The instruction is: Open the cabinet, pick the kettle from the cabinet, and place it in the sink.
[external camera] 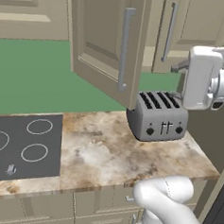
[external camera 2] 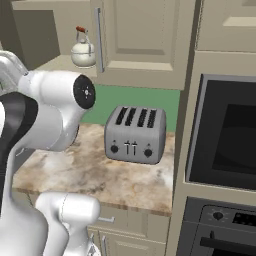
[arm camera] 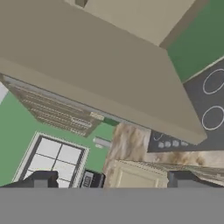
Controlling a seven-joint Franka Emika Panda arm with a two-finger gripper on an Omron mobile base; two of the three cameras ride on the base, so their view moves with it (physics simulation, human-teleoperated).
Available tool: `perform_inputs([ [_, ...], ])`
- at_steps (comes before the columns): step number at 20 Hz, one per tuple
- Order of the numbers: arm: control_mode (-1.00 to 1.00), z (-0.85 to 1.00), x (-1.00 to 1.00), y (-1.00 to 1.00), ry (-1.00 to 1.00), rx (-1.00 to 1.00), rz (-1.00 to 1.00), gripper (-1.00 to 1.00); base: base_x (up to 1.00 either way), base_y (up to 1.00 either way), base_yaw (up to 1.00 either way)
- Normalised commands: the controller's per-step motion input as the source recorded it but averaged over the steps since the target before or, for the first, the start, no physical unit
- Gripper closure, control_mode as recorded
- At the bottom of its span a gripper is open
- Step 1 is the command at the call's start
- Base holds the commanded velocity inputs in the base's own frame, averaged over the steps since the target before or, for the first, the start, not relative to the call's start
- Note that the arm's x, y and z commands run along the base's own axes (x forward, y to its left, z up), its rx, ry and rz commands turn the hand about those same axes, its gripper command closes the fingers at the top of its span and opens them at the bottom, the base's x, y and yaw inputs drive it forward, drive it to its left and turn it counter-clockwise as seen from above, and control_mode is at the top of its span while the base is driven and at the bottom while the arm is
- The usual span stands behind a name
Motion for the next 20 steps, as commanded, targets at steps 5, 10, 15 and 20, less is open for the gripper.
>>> perform_inputs([
  [5, -1.0, -0.02, 0.37, 0.06, 0.16, 0.15, 0.2, -1.0, 0.0, 0.0, 0.0],
  [10, -1.0, -0.01, 0.36, 0.0, 0.02, 0.1, 0.28, -1.0, 0.0, 0.0, 0.0],
  [15, -1.0, -0.03, 0.41, 0.07, 0.0, 0.04, 0.25, -1.0, 0.0, 0.0, 0.0],
  [20, -1.0, -0.01, 0.43, 0.08, 0.1, 0.0, 0.2, -1.0, 0.0, 0.0, 0.0],
])
